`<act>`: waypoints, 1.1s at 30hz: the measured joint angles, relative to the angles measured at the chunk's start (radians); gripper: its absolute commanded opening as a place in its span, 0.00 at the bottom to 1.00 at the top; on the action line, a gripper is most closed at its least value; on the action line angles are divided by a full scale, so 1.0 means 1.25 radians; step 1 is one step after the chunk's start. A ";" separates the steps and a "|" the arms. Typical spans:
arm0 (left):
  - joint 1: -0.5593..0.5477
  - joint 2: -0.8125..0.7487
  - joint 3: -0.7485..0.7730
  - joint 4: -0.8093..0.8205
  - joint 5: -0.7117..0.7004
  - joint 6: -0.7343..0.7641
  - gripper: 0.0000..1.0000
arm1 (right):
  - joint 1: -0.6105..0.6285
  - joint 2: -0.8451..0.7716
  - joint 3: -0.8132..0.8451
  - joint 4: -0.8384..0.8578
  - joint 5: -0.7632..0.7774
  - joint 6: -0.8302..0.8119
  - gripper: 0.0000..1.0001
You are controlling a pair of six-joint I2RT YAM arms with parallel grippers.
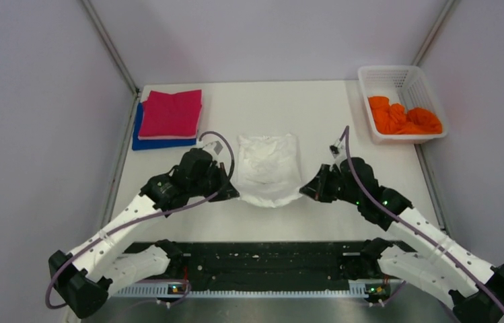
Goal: Fold and stack the t-shirts
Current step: Fold the long partially folded tshirt into a neat square
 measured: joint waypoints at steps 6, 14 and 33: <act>0.060 0.106 0.121 0.013 -0.037 0.032 0.00 | -0.009 0.112 0.141 0.012 0.092 -0.042 0.00; 0.208 0.315 0.265 0.061 -0.025 0.084 0.00 | -0.150 0.306 0.232 0.121 0.071 -0.073 0.00; 0.328 0.849 0.697 0.046 0.056 0.142 0.00 | -0.315 0.783 0.475 0.296 -0.049 -0.108 0.00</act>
